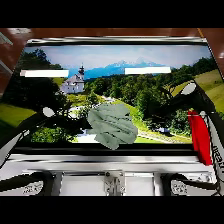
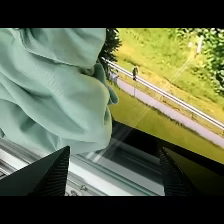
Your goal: Fold the shirts.
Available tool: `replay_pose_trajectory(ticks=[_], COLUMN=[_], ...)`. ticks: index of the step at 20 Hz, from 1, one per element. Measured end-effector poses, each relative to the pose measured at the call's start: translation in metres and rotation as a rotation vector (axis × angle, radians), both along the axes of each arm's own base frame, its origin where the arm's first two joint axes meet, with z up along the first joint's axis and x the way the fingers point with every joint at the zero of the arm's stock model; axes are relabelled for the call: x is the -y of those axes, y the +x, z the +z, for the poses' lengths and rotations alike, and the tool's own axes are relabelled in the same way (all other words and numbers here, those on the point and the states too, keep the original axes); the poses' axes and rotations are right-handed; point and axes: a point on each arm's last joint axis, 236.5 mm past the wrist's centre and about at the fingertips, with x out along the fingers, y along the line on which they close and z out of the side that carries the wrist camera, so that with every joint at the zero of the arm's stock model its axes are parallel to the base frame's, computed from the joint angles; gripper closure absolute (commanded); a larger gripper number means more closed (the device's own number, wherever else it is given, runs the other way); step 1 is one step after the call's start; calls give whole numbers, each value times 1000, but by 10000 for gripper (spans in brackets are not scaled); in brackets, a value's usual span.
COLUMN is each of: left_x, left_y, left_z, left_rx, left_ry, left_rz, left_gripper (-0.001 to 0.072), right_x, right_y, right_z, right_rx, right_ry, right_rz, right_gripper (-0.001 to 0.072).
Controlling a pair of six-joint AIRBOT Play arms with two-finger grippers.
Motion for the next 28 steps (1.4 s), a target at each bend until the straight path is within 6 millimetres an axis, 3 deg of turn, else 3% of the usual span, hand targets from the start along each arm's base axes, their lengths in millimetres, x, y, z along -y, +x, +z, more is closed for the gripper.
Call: replay_pose_trajectory(ticks=[1,3,5,6,7,15,16,17,18,21,23,25,27,28], left_x=[1,4,2,0,0,13,14,15,15,15,11,3,-5,-7], left_y=[2,7,13,17,21,48,50,53,56,69,84,103,122,127], left_z=[-4,-9,-16,-18,-18,17,21,26,31,52,81,133,214,269], left_rx=[1,1,18,33,48,168,182,196,214,290,386,540,743,868], left_ry=[1,-6,10,21,22,-22,-25,-29,-31,-33,-2,58,110,124], left_rz=[12,40,58,60,62,-4,-7,-13,-22,-65,-129,-202,-233,-231], left_gripper=[19,179,525,632,665,667,666,667,667,670,670,669,669,668], right_x=[-1,-3,-7,-9,-11,-49,-55,-61,-67,-77,-79,-75,-70,-68], right_y=[-1,-2,-4,-5,-7,-30,-33,-36,-38,-40,-32,-9,22,35], right_z=[-2,-4,-5,-7,-9,-51,-56,-60,-62,-62,-48,-16,41,76], right_rx=[-6,-17,-25,-29,-38,-147,-155,-161,-166,-163,-110,11,208,322], right_ry=[0,-1,-1,-4,-9,-28,-29,-27,-25,-10,6,20,37,43], right_rz=[0,1,9,17,25,139,151,165,175,189,190,179,171,168], right_gripper=[31,31,31,31,31,34,167,463,649,652,652,652,652,652])
